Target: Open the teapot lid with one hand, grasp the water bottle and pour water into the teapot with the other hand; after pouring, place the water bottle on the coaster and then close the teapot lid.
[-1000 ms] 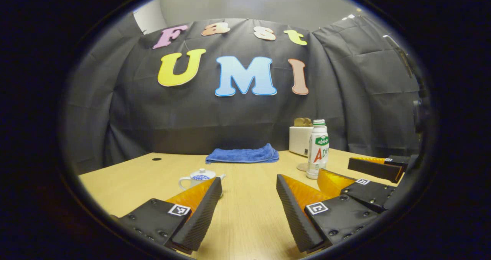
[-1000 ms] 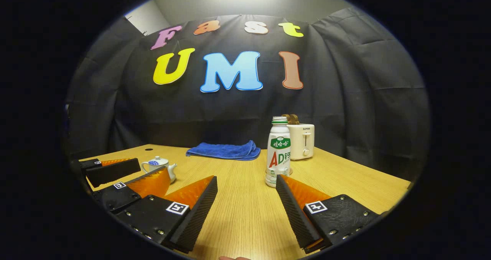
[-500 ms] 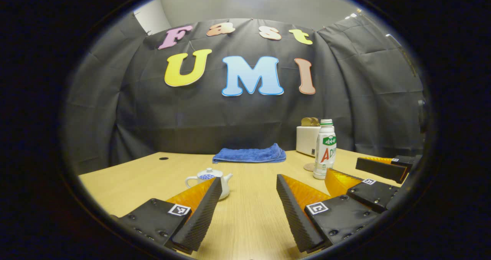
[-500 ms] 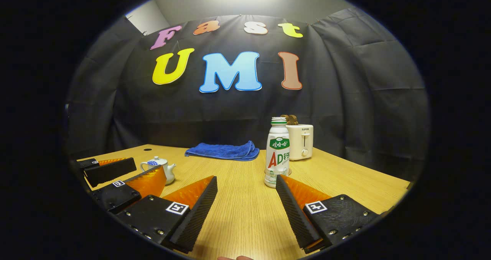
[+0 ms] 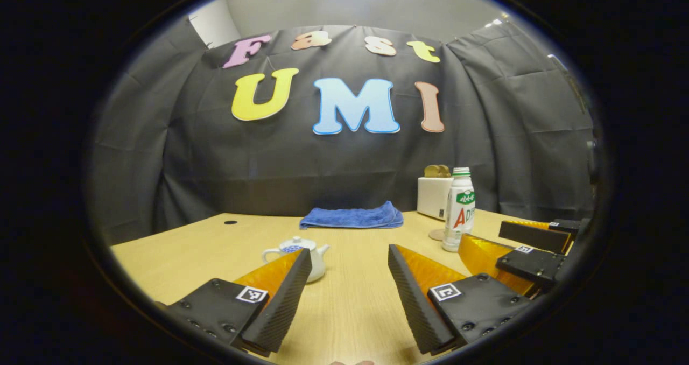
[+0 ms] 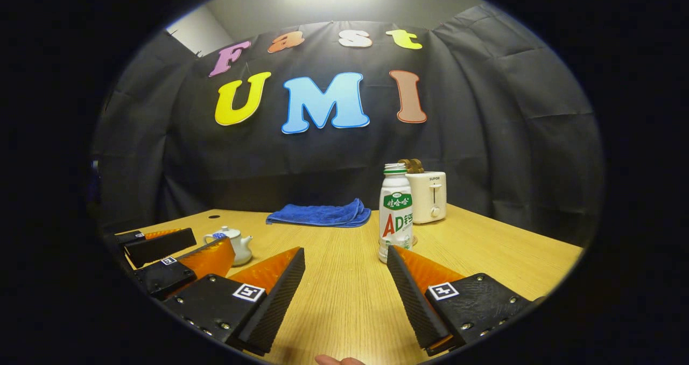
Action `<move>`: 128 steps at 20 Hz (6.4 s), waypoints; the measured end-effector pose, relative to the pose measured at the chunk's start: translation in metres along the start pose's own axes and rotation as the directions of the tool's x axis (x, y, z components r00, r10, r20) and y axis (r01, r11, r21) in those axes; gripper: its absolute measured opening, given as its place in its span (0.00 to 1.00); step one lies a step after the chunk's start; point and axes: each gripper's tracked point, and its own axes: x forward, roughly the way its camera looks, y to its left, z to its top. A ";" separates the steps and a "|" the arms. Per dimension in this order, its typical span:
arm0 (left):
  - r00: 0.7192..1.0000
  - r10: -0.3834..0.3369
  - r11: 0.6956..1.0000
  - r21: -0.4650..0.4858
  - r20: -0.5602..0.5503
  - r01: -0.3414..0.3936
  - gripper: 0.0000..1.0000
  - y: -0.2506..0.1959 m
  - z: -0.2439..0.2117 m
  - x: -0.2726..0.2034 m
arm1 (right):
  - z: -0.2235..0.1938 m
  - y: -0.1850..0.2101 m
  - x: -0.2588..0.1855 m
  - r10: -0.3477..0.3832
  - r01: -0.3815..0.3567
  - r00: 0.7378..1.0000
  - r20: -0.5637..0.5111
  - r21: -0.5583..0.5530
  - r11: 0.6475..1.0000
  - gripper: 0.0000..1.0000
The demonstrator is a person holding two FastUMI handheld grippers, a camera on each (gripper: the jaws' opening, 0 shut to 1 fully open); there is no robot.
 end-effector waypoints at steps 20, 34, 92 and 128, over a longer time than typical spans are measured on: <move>0.978 0.126 0.991 0.056 -0.164 -0.119 0.96 0.097 -0.028 0.143 | -0.012 -0.018 0.031 0.054 -0.051 0.994 -0.097 0.029 0.998 0.95; 0.982 0.093 0.994 0.066 -0.167 -0.083 0.24 0.098 -0.030 0.148 | 0.001 -0.019 0.025 0.065 -0.062 0.996 -0.065 0.037 0.997 0.95; 0.984 -0.139 0.990 0.028 0.109 0.137 0.17 0.069 0.046 -0.074 | 0.007 0.016 0.138 -0.101 0.013 0.991 -0.089 -0.686 0.727 0.73; 0.998 -0.057 0.998 -0.032 0.033 0.058 0.17 0.131 0.016 -0.099 | 0.013 0.124 0.162 0.089 0.079 0.994 0.059 -0.968 -0.237 0.73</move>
